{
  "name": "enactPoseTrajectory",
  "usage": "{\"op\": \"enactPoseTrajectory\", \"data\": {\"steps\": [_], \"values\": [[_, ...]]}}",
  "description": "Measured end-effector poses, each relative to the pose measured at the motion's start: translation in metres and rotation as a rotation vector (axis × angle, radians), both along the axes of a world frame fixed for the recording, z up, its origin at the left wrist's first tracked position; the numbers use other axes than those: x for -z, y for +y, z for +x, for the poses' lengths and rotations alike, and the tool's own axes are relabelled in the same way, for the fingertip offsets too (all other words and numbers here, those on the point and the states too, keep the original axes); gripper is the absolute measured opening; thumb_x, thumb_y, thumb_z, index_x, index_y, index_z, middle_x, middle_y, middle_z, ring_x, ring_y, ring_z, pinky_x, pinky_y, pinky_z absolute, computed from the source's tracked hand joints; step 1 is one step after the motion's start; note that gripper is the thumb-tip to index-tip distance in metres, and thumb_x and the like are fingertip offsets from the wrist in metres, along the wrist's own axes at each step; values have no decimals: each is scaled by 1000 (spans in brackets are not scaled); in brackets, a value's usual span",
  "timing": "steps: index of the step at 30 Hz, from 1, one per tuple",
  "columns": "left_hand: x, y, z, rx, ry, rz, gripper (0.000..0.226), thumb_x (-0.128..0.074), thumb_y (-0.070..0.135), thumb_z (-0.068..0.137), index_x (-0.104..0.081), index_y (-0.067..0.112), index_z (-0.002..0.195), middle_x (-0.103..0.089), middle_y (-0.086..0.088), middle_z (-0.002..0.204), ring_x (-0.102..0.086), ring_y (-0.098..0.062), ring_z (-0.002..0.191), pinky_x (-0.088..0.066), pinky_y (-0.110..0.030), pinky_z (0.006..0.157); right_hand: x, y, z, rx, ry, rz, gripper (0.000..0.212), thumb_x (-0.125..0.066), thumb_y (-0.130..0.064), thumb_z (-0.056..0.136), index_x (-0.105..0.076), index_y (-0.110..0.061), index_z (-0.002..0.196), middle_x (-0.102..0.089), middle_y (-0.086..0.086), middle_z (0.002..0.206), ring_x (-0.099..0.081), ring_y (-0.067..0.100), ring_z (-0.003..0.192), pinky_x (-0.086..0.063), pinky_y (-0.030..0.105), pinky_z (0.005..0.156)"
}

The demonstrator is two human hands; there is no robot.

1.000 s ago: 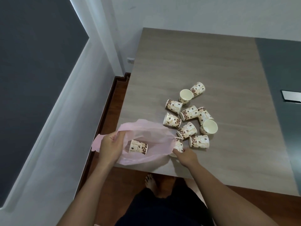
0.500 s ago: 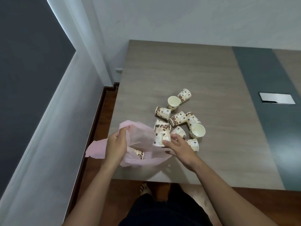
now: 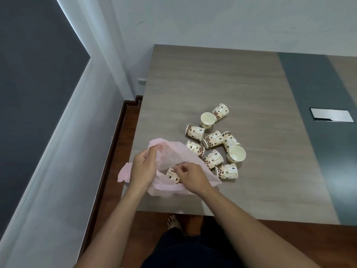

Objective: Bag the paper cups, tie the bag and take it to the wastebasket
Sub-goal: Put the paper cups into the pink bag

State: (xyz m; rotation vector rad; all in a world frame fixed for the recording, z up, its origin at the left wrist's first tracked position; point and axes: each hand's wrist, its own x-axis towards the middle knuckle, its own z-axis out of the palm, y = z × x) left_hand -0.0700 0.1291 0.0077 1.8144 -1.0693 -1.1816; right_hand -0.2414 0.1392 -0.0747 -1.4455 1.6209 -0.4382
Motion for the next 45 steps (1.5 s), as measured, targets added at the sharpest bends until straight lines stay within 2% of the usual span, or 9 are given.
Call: {"op": "enactPoseTrajectory", "data": {"steps": [6,10,15,22,25,31,33,41,45], "values": [[21,1,15,40,-40,-66,42,-53,30,112,-62,-5,90,-53,-21,75,-50,-14,72,-38,-36,69,20,-13,-81,376,128,-78,27,-60,-31,106,-81,-15,99,-80,-4,95,-73,15,88,-53,32,83],[27,1,18,33,-60,-55,43,-54,32,114,-66,-4,92,-54,-18,73,-52,-15,73,-39,-35,69,40,-6,-130,607,174,-54,19,-66,-23,103,-70,-6,113,-75,7,110,-70,30,106,-51,37,91],[24,5,17,78,-90,-9,47,-56,33,113,-57,-1,81,-43,8,60,-40,-7,58,-33,-35,63,76,6,-165,705,90,154,56,-75,-34,92,-55,-10,140,-65,16,144,-69,38,127,-55,52,111],[31,16,31,137,-111,77,56,-58,48,105,-64,-6,92,-50,-3,71,-47,-16,66,-36,-34,65,161,17,-202,722,-8,273,72,-79,-62,64,-69,-25,124,-83,5,107,-80,27,99,-65,53,96],[34,19,32,118,-145,75,56,-58,48,106,-62,-3,82,-49,-5,68,-46,-16,63,-36,-34,64,111,26,-179,704,61,184,64,-67,-78,81,-78,-17,97,-80,-3,83,-76,20,81,-58,33,79],[27,20,17,73,-185,119,60,-59,46,109,-41,16,60,-36,5,52,-35,-12,49,-27,-34,56,28,36,-149,876,-93,-75,53,-65,-57,105,-73,-11,81,-79,6,82,-73,20,77,-51,26,66],[21,17,9,55,-176,152,61,-60,47,108,-39,18,59,-35,9,48,-38,-14,52,-28,-35,56,9,34,-131,842,-223,-100,51,-69,-53,104,-72,-8,80,-78,5,77,-71,13,70,-53,16,61],[6,8,-15,55,-43,167,58,-49,53,112,-73,5,91,-72,-8,82,-65,-21,79,-47,-34,71,-8,31,-43,163,-273,-34,35,-88,-52,89,-72,-21,88,-76,3,87,-62,7,72,-53,28,71],[0,8,-22,45,36,148,51,-50,56,111,-64,13,86,-55,-9,78,-55,-22,75,-41,-35,68,2,25,-4,-125,-191,-5,14,-79,-26,96,-68,-19,89,-73,0,89,-63,11,75,-50,31,75]]}}
